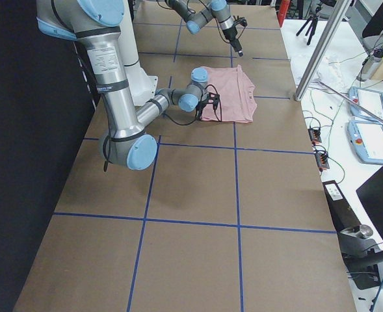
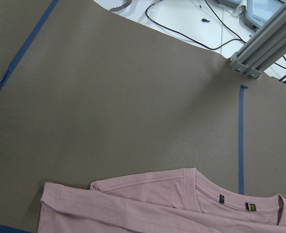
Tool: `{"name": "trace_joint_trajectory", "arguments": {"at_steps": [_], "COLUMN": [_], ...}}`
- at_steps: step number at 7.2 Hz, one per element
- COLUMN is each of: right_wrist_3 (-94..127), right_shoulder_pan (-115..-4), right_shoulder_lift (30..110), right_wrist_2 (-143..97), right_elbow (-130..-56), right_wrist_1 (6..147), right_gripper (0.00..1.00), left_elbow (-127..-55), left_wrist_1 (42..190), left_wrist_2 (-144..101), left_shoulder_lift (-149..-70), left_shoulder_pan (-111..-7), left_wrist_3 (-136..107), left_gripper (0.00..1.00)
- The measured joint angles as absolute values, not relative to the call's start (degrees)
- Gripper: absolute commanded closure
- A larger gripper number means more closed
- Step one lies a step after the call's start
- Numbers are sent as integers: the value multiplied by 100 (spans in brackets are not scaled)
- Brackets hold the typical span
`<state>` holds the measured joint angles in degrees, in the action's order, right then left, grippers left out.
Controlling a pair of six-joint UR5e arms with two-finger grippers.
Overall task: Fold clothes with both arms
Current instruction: 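Drag the shirt toward the robot with the right gripper while the left gripper approaches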
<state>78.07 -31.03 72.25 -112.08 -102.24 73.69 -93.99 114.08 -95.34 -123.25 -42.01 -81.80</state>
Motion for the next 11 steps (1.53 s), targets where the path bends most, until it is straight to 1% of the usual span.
{"name": "trace_joint_trajectory", "arguments": {"at_steps": [2, 3, 4, 5, 6, 7, 9, 11], "right_wrist_3": [7910, 8174, 8528, 8725, 8809, 8932, 9323, 9369], "right_shoulder_pan": [-2609, -2212, -1789, -1463, -1264, -1176, -1327, -2007], "right_shoulder_lift": [7897, 8136, 8311, 8557, 8810, 8940, 8810, 8472], "right_wrist_2": [-11122, -11077, -11047, -11039, -11050, -11056, -10971, -10946], "right_elbow": [-11451, -11922, -12189, -12425, -12690, -12901, -13054, -13062], "right_wrist_1": [8267, 8645, 8836, 8905, 8927, 8931, 8909, 8855], "right_gripper": [100, 100, 100, 2, 0, 0, 0, 0], "left_elbow": [-9446, -9481, -9509, -9569, -9677, -9821, -10251, -10804], "left_wrist_1": [11408, 11408, 11408, 11406, 11381, 11283, 10729, 9674], "left_wrist_2": [-9536, -9536, -9536, -9536, -9538, -9544, -9552, -9544], "left_shoulder_lift": [-12328, -12326, -12323, -12299, -12254, -12220, -12162, -12137], "left_shoulder_pan": [-4184, -4161, -4143, -4119, -4070, -3971, -3602, -3003], "left_wrist_3": [-8260, -8279, -8285, -8287, -8288, -8290, -8631, -9416], "left_gripper": [0, 0, 0, 0, 0, 0, 0, 0]}}
